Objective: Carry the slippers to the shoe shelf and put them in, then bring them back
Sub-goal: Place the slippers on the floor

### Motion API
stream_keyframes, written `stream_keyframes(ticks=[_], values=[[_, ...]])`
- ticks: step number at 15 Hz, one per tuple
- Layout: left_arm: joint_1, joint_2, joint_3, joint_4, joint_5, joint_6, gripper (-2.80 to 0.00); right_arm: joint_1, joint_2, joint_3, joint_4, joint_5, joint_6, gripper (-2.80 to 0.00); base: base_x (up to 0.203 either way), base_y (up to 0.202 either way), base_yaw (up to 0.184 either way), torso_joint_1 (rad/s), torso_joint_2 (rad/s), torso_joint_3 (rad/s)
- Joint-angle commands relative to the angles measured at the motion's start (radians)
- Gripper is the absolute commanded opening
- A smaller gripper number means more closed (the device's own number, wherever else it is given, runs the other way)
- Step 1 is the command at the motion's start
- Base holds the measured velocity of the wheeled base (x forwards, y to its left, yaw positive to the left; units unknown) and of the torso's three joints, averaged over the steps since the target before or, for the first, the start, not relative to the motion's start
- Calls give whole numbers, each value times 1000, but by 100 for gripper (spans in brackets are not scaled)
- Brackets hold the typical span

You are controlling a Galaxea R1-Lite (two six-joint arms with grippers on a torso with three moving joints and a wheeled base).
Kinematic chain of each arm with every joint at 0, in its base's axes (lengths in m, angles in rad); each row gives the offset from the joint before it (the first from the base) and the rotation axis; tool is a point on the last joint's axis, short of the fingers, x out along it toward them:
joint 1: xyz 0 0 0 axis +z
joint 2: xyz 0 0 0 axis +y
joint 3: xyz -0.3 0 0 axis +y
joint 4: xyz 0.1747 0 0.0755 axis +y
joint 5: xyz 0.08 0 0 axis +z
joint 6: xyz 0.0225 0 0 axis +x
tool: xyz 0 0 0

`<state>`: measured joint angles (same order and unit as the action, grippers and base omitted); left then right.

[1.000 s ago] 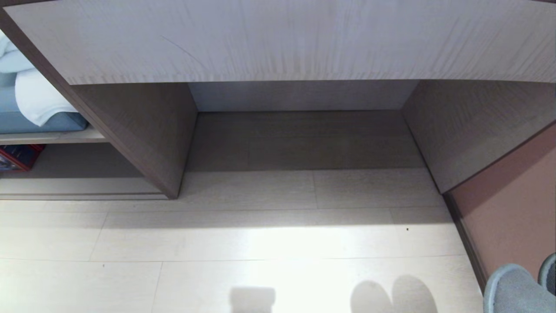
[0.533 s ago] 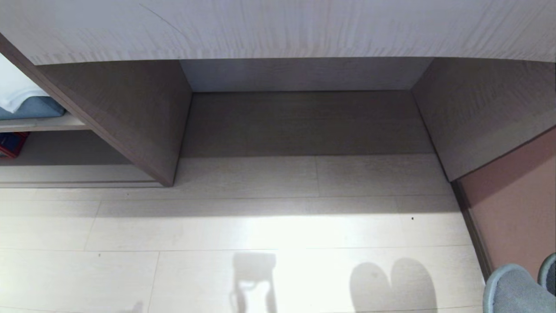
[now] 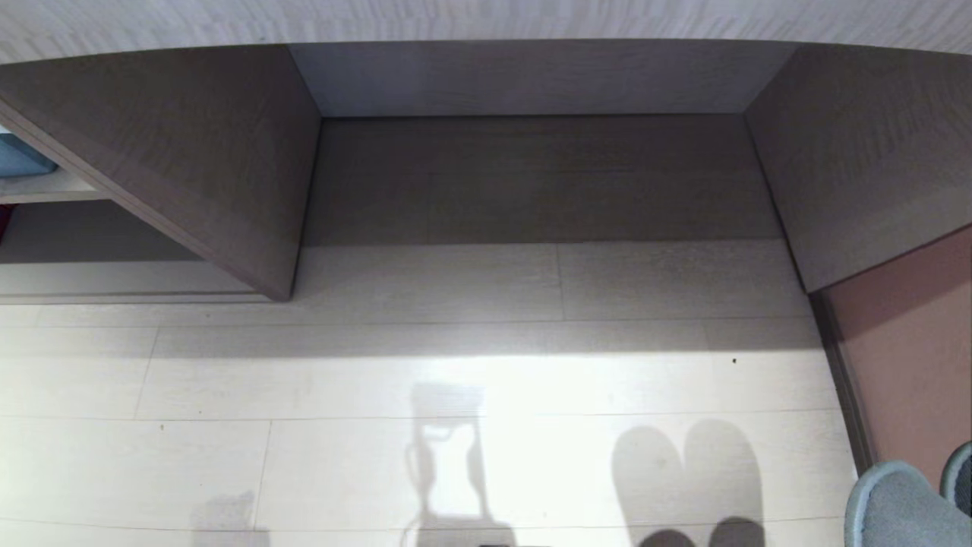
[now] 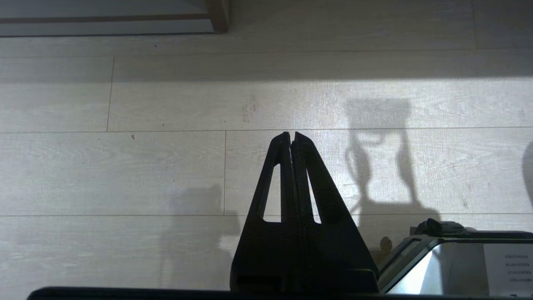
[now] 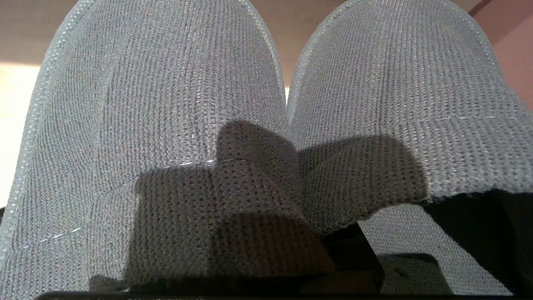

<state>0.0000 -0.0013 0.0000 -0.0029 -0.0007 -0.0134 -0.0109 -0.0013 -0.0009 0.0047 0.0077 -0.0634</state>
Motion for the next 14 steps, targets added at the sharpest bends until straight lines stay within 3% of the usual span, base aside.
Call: stream_keyframes(ticks=[1, 14], values=[[0, 1, 0, 0, 1, 0, -280, 0, 1, 1, 0, 0, -1, -280, 0, 0, 0, 2, 2, -194], [0, 1, 0, 0, 1, 0, -280, 0, 1, -1, 0, 0, -1, -280, 0, 0, 0, 3, 4, -199]])
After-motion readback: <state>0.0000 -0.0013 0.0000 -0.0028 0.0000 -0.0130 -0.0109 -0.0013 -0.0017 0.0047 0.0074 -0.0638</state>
